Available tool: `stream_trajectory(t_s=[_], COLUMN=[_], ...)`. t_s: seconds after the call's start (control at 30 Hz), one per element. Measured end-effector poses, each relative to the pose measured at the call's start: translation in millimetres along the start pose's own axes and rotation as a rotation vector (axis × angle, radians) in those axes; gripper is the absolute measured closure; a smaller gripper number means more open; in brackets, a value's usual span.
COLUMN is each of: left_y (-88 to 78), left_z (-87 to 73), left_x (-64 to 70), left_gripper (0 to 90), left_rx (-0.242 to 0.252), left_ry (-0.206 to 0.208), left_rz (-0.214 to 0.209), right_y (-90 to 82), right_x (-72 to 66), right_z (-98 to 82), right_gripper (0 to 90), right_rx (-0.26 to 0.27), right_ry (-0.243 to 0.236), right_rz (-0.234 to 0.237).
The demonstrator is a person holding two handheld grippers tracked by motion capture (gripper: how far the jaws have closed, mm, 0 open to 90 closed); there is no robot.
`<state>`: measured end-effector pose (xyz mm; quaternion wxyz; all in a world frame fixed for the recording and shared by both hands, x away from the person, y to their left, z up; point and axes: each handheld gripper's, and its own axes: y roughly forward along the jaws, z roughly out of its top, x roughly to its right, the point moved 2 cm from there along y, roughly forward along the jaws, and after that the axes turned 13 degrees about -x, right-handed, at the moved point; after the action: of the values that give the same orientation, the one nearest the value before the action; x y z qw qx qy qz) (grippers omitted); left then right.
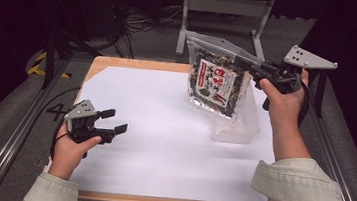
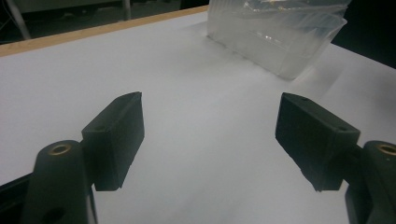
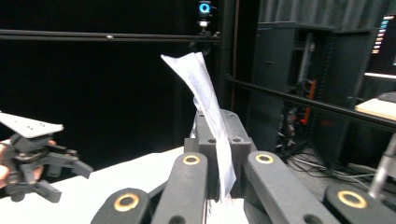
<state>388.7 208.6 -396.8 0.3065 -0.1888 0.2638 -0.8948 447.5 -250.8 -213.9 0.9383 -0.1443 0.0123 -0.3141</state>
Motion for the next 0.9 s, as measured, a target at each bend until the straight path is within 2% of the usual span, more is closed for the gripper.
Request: stream_trajectory(t_s=[0.2, 0.63, 0.9], left_y=[1.4, 3.9, 4.2], left_z=[-5.0, -5.6, -5.6], left_x=[-5.6, -4.9, -4.6], left_gripper=[24.3, 23.7, 23.7], left_rx=[-0.006, -0.016, -0.021], left_ry=[-0.01, -0.012, -0.007], left_rz=[0.001, -0.003, -0.006], right_y=[-5.9, -15.2, -18.6], right_x=[15.8, 40.9, 51.5], right_z=[-3.3, -11.3, -14.8], right_gripper=[88.0, 88.0, 87.9], right_rx=[0.01, 0.007, 0.006], right_ry=[0.017, 0.051, 0.039], right_rz=[-0.055, -0.155, -0.225])
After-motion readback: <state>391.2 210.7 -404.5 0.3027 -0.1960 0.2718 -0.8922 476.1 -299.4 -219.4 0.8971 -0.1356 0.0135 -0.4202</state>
